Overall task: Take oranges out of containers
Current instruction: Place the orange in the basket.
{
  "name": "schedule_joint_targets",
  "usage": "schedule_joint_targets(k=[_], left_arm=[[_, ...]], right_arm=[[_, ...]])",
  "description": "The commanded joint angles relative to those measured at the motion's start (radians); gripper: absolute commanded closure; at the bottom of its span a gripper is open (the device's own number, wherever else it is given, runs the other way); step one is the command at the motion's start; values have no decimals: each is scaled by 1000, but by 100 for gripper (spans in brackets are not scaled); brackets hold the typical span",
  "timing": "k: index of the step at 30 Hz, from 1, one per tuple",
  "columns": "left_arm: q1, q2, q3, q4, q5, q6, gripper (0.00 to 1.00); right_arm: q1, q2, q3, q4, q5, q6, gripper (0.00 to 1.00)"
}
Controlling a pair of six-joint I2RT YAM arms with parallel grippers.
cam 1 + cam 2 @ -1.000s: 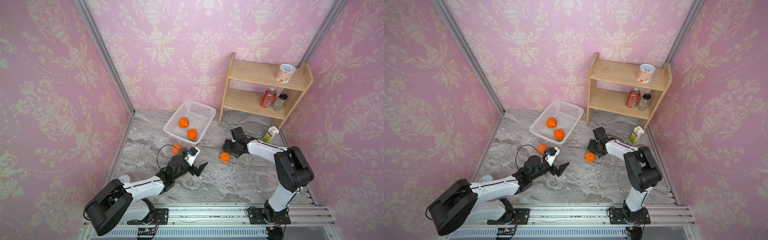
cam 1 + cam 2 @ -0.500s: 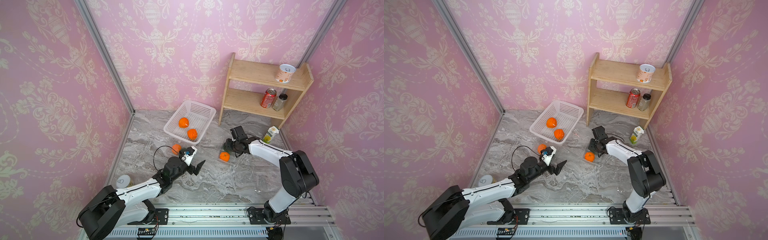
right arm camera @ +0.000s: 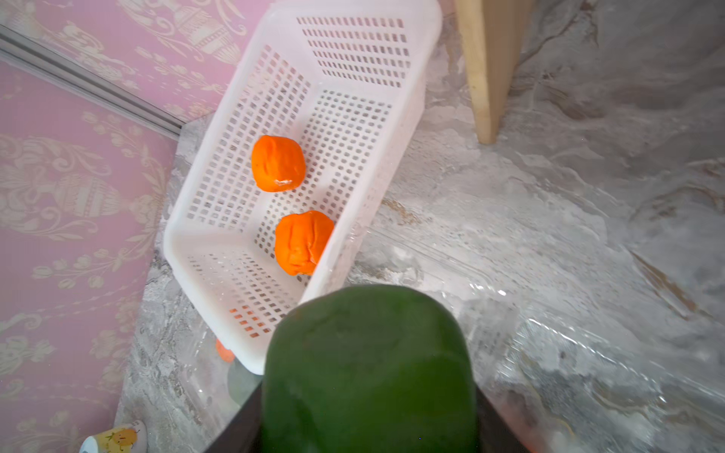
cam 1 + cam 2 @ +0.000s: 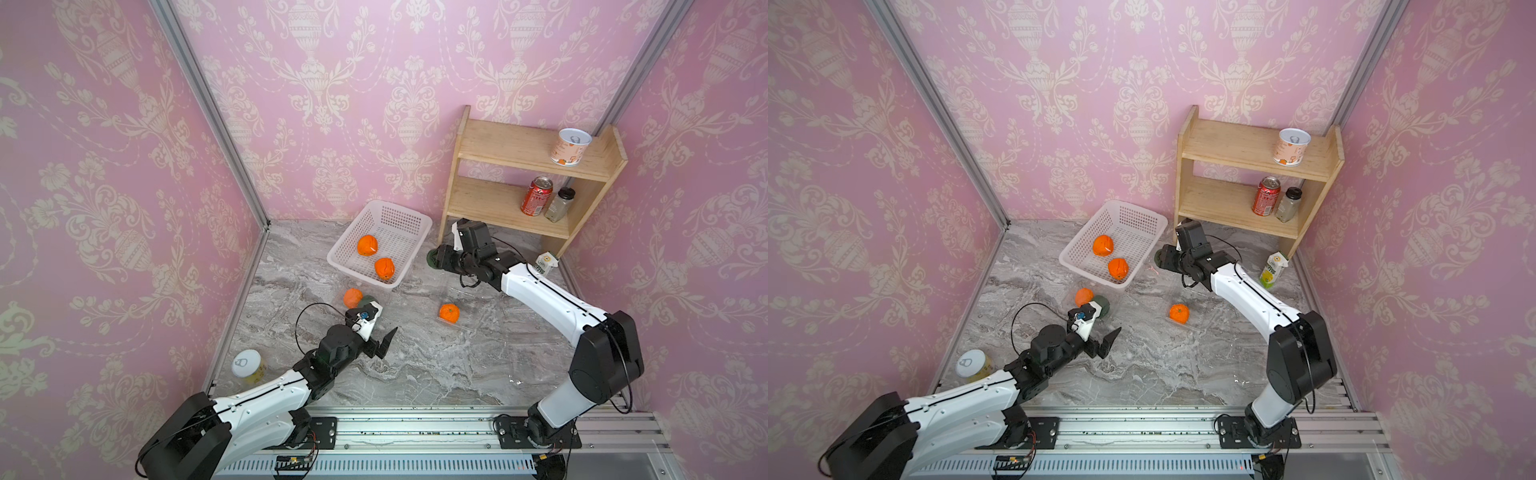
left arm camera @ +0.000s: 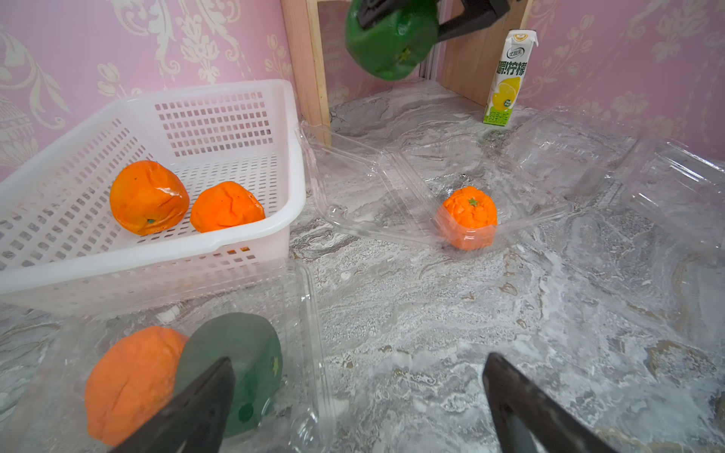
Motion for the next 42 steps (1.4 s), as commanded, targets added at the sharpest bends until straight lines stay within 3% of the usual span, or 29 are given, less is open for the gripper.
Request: schedule_joint_targets(k=[1, 11, 17, 24, 26, 28, 36, 42], left_arm=[[11, -3, -10, -7, -52, -7, 1], [13, -5, -10, -3, -68, -7, 1], [15, -12, -8, -15, -79, -2, 1], [15, -14, -4, -20, -83, -4, 1], [16, -14, -4, -21, -84, -4, 1], [15, -11, -4, -18, -87, -4, 1], [18, -9, -3, -23, -90, -3, 1], [18, -8, -1, -24, -87, -4, 1]], right_arm=[[29, 95, 93, 0, -42, 20, 50], [64, 481, 505, -7, -165, 58, 50], [75, 633, 701, -91, -149, 64, 48], [81, 708, 794, -122, -149, 42, 40], [82, 717, 805, -128, -156, 26, 34], [87, 712, 804, -129, -142, 5, 26], [93, 682, 813, -146, -127, -67, 12], [94, 676, 847, -186, -105, -104, 5]])
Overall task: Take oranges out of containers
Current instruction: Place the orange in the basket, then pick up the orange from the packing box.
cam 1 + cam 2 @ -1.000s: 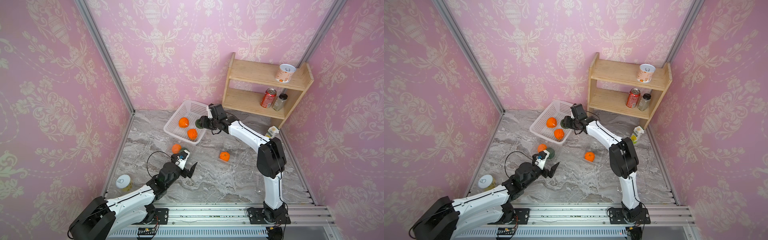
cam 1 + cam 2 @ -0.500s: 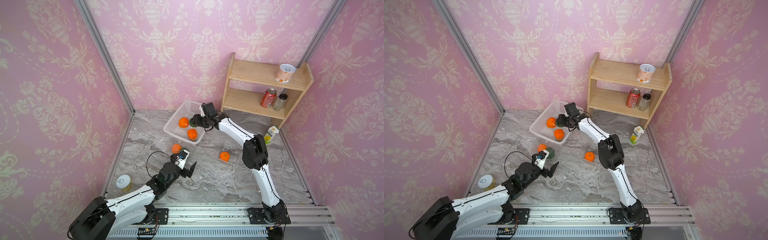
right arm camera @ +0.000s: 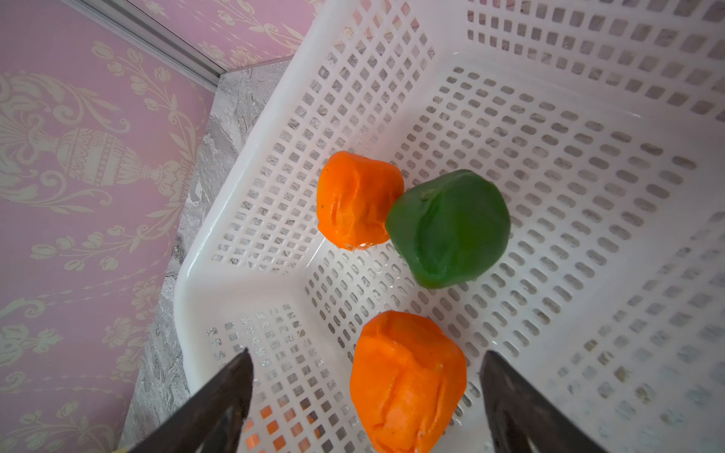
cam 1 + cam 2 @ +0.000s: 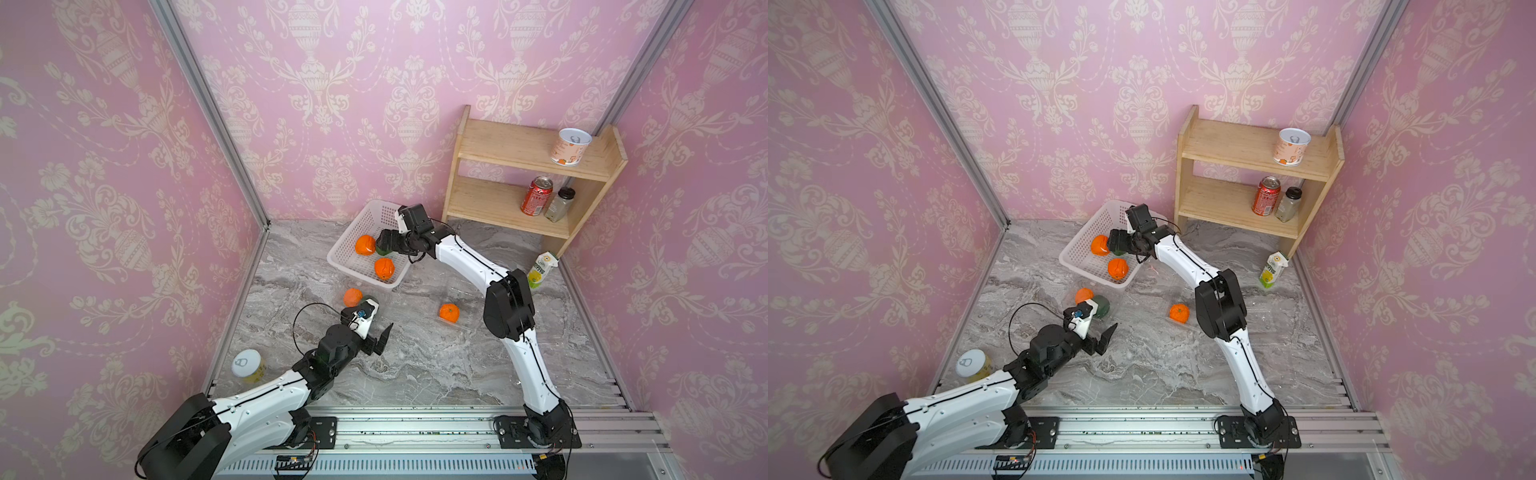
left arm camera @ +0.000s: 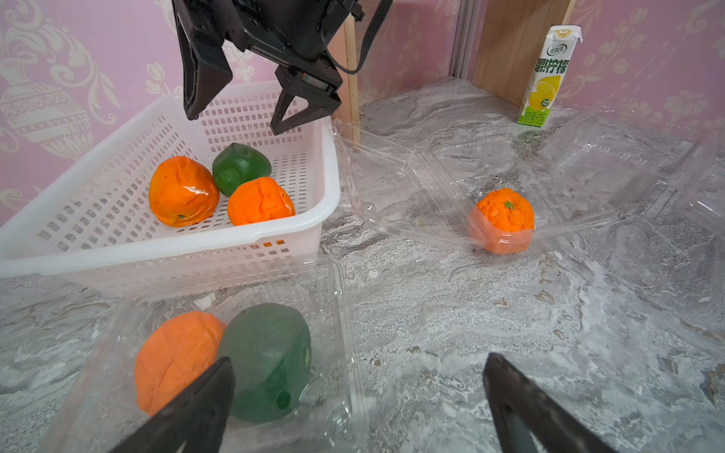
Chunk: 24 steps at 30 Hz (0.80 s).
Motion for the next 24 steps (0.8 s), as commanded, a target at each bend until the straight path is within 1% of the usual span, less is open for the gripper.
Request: schedule_joint_targets(k=[1, 3, 5, 8, 11, 15, 17, 21, 23, 24], left_arm=[[9, -11, -1, -22, -17, -4, 1], [10, -14, -2, -25, -16, -3, 1], [11, -16, -2, -24, -19, -4, 1], [12, -16, -2, -21, -17, -4, 1], [12, -17, -2, -21, -9, -4, 1], [11, -25, -3, -19, 3, -6, 1], [12, -27, -5, -18, 12, -6, 1], [14, -24, -9, 1, 67, -4, 1], [14, -18, -11, 12, 92, -6, 1], [15, -15, -12, 20, 104, -6, 1]], right_arm=[[8, -27, 49, -45, 30, -44, 4], [8, -46, 43, -58, 37, -61, 5], [10, -83, 19, -77, 69, -87, 6], [9, -186, -78, -104, 153, -131, 7], [10, -340, -279, -93, 225, -145, 7], [10, -587, -616, -13, 275, -136, 7], [10, -686, -740, -14, 305, -128, 7], [9, -845, -936, -54, 354, -114, 7], [8, -900, -1001, -74, 358, -109, 7], [8, -924, -1059, -80, 360, -102, 7]])
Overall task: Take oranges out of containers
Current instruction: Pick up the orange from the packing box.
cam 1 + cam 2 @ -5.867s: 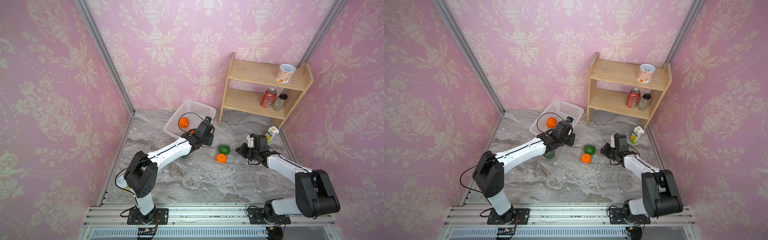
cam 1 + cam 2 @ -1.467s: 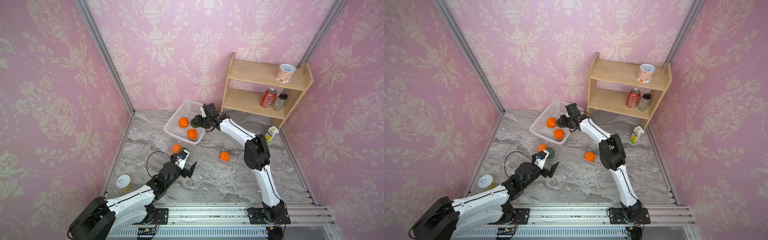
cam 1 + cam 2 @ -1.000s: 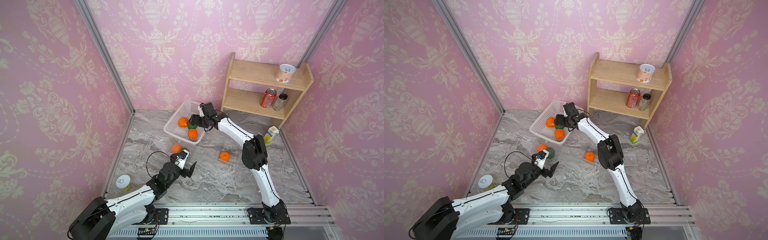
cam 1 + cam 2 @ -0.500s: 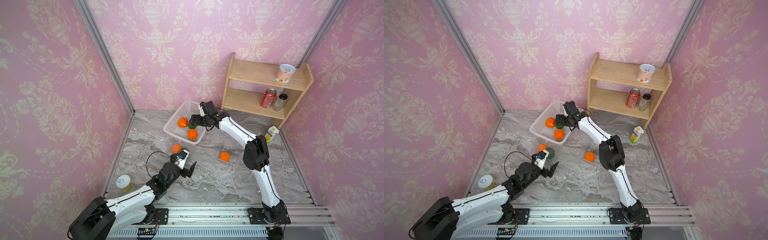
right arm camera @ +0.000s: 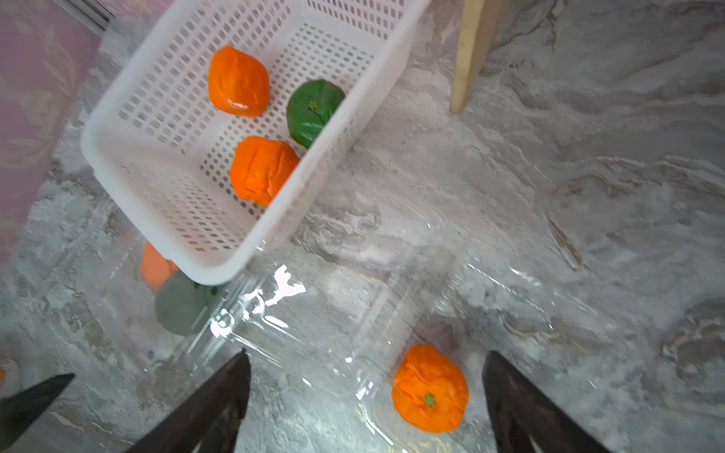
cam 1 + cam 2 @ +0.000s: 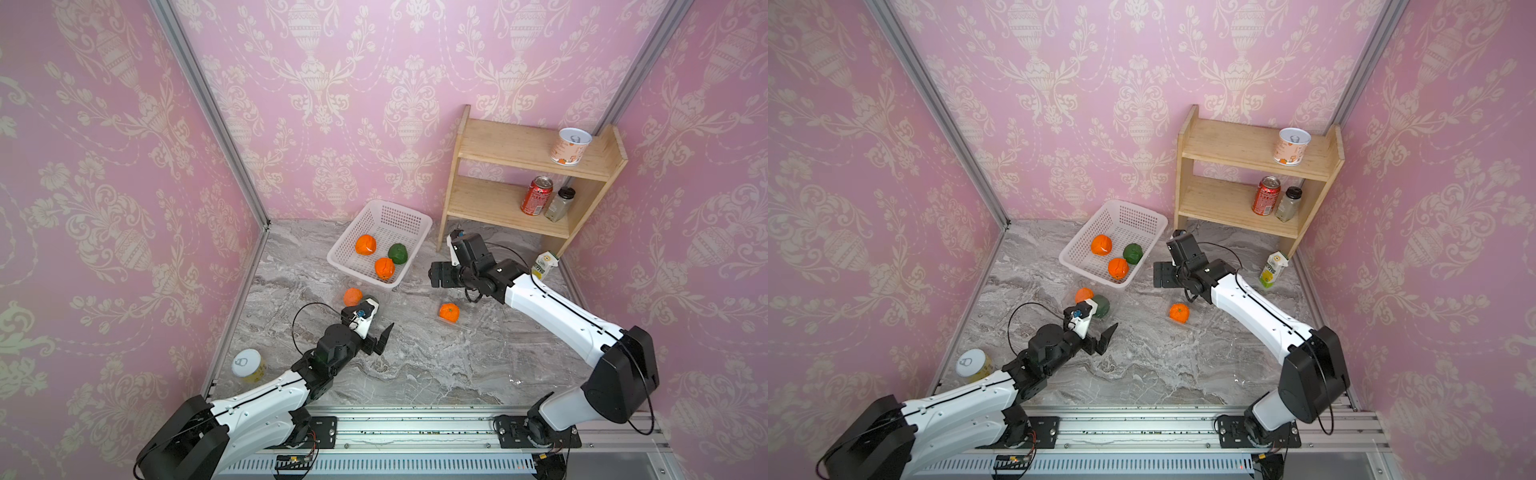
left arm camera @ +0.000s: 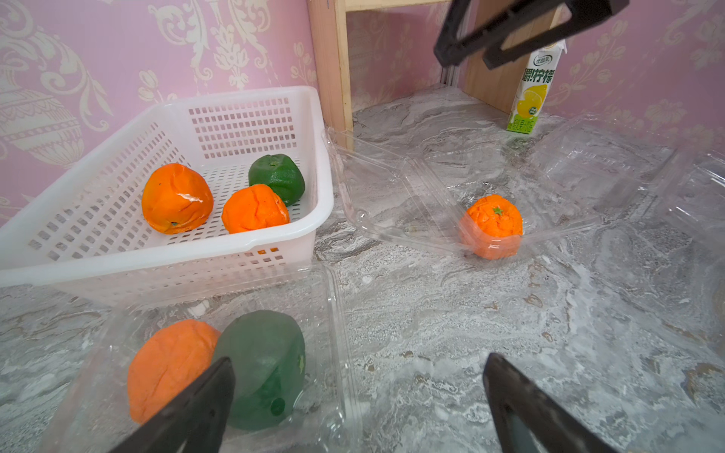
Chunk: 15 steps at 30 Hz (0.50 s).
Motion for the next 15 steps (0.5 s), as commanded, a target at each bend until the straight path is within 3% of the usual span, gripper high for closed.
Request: schedule_joint_targets(k=[1, 9, 15], left_arm=[[8, 4, -13, 20, 70, -6, 1], [9, 24, 3, 0, 56, -7, 1], [9, 34, 6, -4, 39, -10, 1]], right_arm=[[5, -65, -125, -42, 45, 23, 7], [4, -154, -351, 35, 19, 101, 10], [6, -138, -421, 123, -19, 116, 17]])
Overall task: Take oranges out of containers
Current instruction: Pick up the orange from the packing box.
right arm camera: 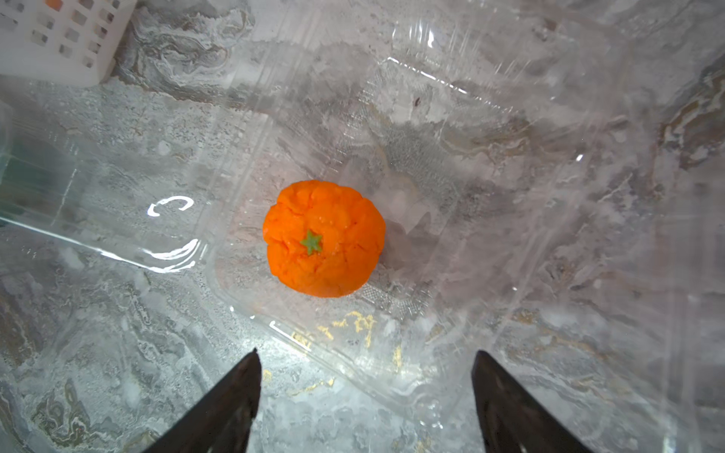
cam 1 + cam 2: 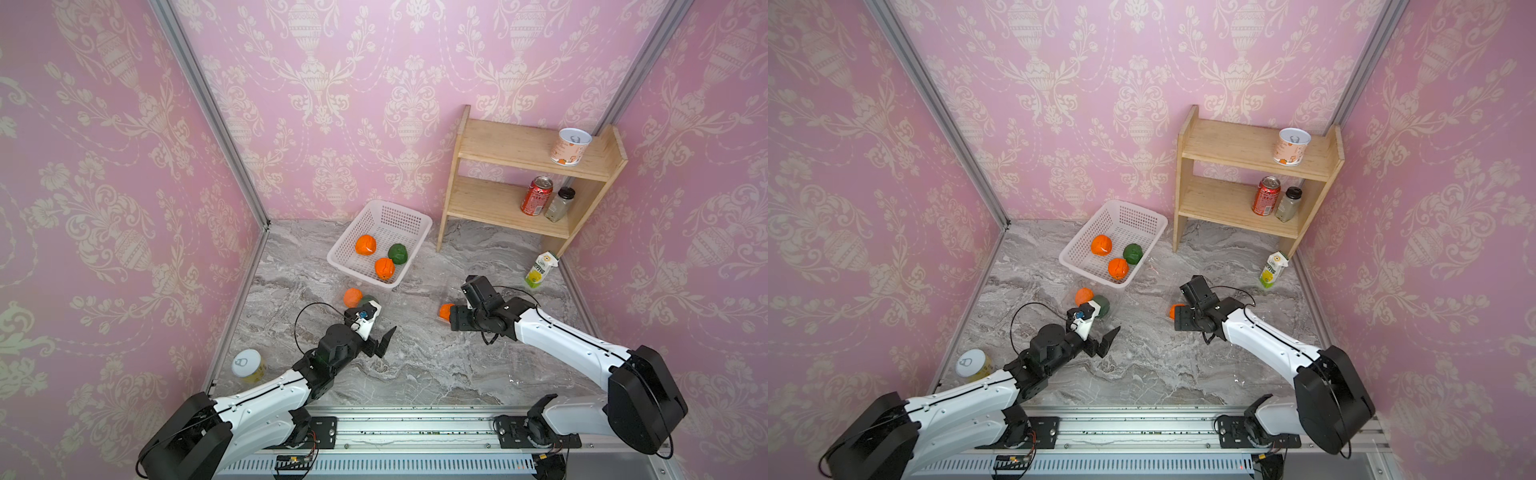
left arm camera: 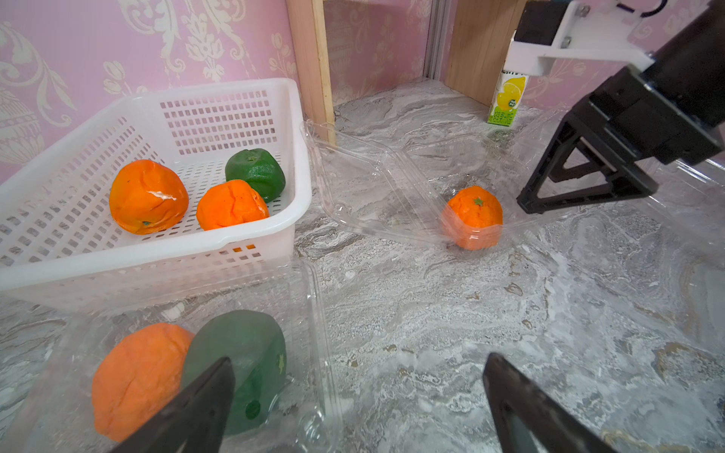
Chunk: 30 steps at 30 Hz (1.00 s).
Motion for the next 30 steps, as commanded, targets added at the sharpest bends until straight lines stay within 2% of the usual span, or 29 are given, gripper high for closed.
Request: schedule_joint_targets(k=[1, 12, 28, 30], left_arm=[[8, 15, 7, -9, 0, -10, 1], [8, 29, 11, -8, 1, -15, 1], [9, 36, 18, -17, -1, -18, 1], [8, 38, 19, -18, -1, -18, 1]], right_arm=[[6, 0, -19, 81, -25, 29, 19], [5, 120, 93, 40, -3, 25, 29], [5, 327, 182, 65, -2, 30, 34], [6, 347, 199, 55, -1, 29, 38]])
